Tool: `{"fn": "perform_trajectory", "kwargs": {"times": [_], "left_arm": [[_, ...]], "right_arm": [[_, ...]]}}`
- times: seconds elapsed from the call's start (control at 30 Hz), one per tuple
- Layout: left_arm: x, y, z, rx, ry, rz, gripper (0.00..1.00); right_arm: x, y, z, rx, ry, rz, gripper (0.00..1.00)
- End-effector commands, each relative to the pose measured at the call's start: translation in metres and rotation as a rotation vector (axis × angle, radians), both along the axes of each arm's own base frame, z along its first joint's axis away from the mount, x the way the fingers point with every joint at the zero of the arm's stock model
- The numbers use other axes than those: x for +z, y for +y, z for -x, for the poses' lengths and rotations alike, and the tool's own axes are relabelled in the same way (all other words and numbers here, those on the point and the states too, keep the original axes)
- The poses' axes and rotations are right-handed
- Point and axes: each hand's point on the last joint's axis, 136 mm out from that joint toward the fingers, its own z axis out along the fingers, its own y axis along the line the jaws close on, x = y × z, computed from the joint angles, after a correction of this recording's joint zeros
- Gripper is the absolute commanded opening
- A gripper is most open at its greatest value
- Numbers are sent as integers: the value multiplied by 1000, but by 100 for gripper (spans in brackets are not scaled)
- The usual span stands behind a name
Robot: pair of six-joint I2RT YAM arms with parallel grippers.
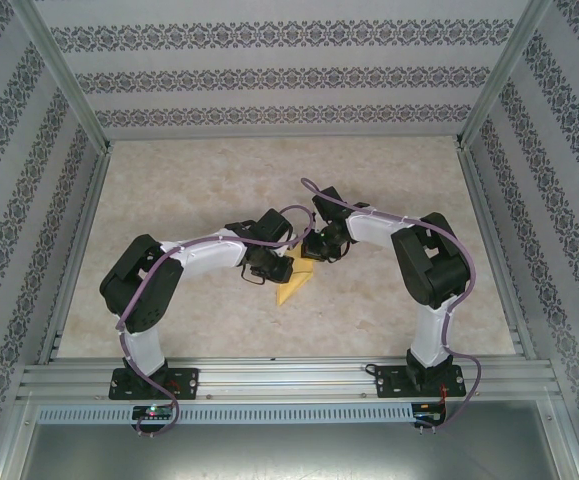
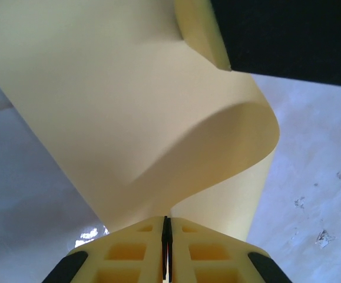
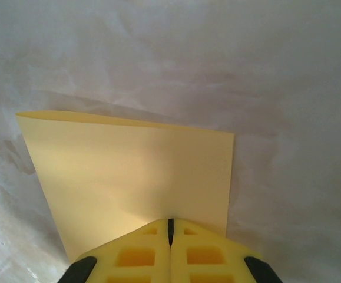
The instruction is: Fold a paper plane with a square sheet of paper (pick it up from the middle)
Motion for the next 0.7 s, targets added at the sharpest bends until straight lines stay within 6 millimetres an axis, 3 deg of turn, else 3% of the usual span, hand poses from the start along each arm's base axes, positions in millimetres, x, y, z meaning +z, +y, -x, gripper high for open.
{"fn": "perform_trajectory", "kwargs": {"times": [0.0,0.17,0.43,0.67], "left_arm": [[-13,12,5,-4,26,-57,12],[-21,15,4,-1,32,-83,12],[-16,5,1,-16,22,-30,13],[-13,8,-1,-15,-4,-44,13]], "right_arm": [[-8,-3,6,22,24,41,7],[-8,-2,7,24,23,40,7],[-9,-1,9,24,29,39,7],[-12,-3,10,25,32,48,7]]}}
